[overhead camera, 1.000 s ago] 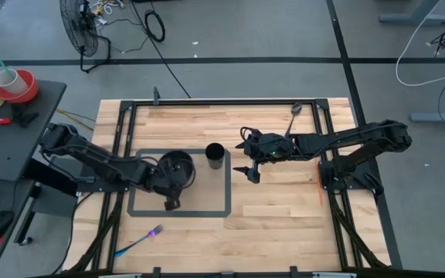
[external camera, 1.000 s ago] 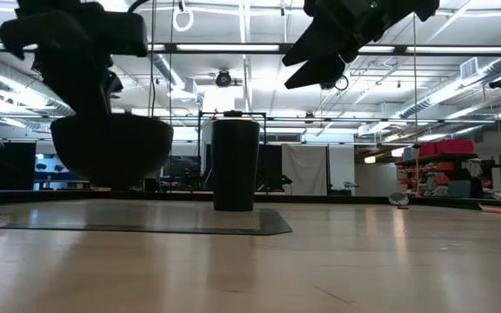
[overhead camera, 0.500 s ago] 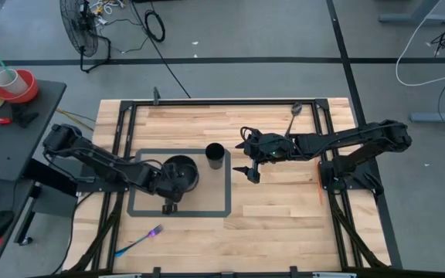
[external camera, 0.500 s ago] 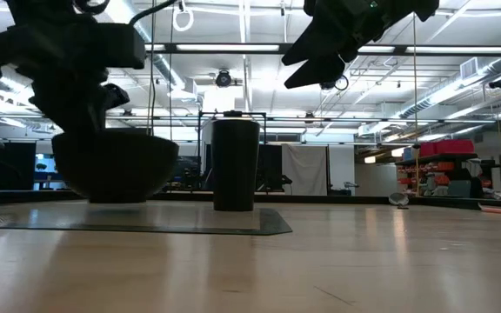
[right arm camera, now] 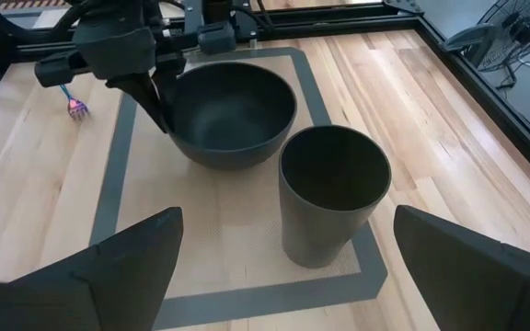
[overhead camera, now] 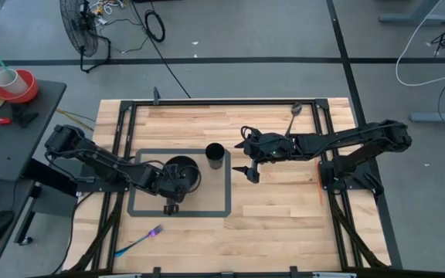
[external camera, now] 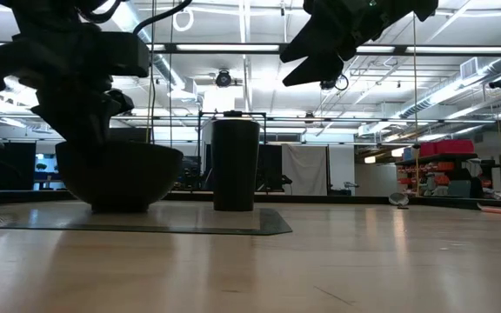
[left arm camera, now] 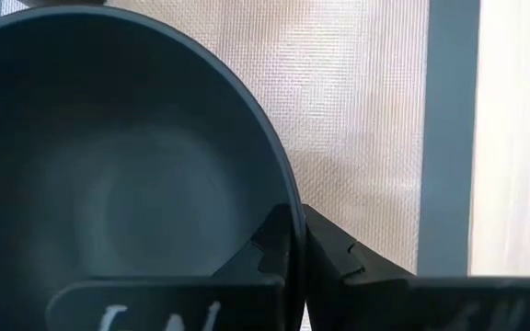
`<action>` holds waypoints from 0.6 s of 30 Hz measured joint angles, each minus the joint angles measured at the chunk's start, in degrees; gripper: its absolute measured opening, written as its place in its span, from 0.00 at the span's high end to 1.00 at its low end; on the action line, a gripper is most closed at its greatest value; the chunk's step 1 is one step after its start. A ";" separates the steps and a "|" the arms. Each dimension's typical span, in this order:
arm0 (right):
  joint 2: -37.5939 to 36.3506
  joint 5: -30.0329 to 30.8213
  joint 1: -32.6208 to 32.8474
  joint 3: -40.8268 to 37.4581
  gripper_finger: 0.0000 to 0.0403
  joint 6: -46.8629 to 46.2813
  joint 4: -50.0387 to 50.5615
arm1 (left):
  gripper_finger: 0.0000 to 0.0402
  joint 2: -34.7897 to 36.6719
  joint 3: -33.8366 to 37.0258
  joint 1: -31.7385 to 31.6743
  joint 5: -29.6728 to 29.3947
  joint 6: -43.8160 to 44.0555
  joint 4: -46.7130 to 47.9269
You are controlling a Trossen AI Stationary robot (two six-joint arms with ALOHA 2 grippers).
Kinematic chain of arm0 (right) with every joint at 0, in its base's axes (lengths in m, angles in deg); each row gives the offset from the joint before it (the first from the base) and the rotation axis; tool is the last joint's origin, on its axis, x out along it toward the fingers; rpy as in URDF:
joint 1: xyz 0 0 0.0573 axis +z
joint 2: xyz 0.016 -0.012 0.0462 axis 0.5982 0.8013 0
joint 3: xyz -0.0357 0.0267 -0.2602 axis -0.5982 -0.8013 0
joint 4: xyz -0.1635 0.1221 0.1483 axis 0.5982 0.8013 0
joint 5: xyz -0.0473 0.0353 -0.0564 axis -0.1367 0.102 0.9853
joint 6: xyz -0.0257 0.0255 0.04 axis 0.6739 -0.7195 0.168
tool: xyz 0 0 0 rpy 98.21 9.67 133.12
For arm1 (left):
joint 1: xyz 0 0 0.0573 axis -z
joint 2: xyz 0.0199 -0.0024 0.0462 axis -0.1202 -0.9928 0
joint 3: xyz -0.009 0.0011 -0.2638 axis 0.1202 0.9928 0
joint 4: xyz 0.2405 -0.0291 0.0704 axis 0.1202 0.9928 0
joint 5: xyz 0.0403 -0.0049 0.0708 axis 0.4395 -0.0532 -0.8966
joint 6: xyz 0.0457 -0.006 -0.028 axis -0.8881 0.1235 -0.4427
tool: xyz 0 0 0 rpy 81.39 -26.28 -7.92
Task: Pick & Place Utensil
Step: Put the black bowl on the gray mat
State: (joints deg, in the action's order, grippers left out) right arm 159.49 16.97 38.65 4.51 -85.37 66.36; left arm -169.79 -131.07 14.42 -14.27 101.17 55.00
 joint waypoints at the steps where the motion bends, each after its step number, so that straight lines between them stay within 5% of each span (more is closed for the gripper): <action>1: 0.00 0.00 0.00 0.00 0.01 0.00 -0.01 | 0.96 0.00 0.00 0.00 0.43 0.05 0.07; 18: 0.00 0.00 0.00 0.00 0.01 0.02 0.00 | 0.96 0.11 -0.11 0.00 4.14 1.59 1.74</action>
State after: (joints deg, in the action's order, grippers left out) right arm 159.49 16.97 38.66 4.51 -85.35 66.37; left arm -169.68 -131.18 14.42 -10.13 102.75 56.74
